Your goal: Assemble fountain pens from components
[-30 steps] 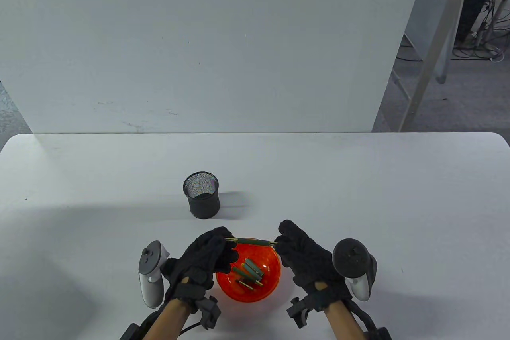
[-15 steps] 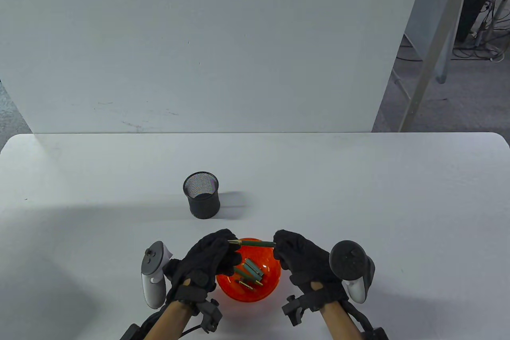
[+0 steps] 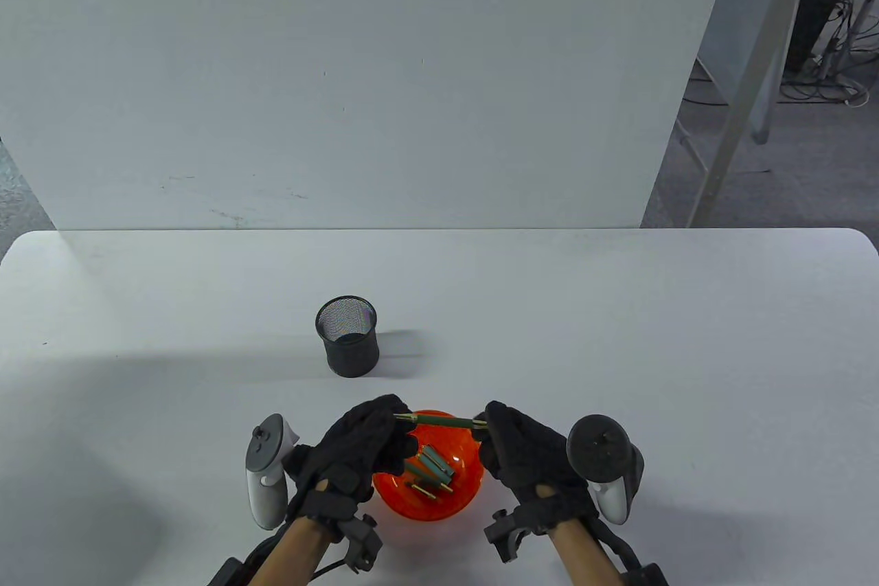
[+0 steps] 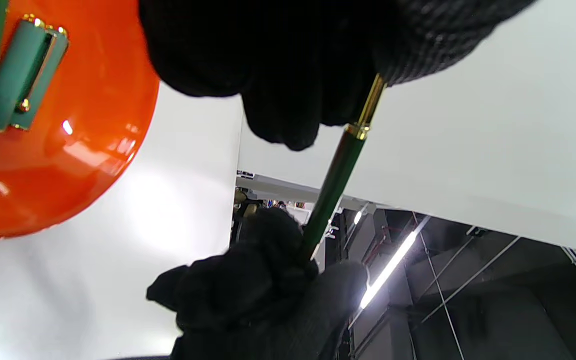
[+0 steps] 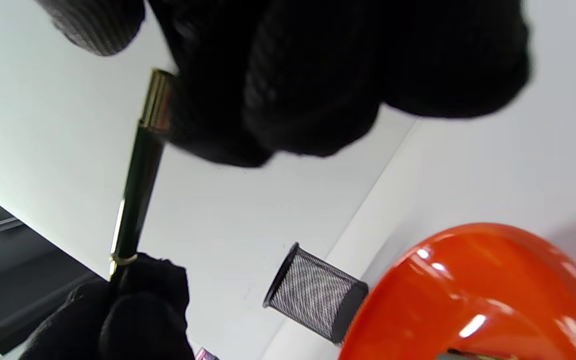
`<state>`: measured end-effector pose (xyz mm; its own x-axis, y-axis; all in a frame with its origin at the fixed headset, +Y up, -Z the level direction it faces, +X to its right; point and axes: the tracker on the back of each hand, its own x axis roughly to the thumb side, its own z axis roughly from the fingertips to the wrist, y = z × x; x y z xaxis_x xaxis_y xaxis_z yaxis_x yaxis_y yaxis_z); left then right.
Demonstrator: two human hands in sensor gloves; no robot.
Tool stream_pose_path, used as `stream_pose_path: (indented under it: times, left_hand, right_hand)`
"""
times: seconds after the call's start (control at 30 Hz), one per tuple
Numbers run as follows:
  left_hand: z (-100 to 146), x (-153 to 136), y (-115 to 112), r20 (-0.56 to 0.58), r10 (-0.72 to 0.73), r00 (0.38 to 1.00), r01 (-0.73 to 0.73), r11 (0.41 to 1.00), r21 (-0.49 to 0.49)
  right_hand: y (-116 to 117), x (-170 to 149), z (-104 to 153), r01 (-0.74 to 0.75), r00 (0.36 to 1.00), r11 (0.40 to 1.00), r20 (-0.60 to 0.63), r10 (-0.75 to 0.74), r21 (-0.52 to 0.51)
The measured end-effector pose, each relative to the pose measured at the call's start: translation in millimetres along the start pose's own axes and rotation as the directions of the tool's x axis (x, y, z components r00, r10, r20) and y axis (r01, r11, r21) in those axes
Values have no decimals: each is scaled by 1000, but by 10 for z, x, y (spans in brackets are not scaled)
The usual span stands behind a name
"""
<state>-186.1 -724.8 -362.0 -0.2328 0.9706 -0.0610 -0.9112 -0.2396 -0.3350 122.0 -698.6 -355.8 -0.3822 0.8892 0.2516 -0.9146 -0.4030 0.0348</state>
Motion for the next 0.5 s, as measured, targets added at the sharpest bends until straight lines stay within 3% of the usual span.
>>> stream_pose_path:
  times: [0.27, 0.5]
  left_hand:
    - [5, -20, 72, -9, -10, 1000, 10, 999, 37]
    - [5, -15, 43, -3, -22, 1000, 22, 1000, 12]
  right_hand:
    - [-26, 48, -14, -7, 994, 999, 105, 3, 31]
    - [-10, 101, 3, -90, 986, 995, 136, 95, -40]
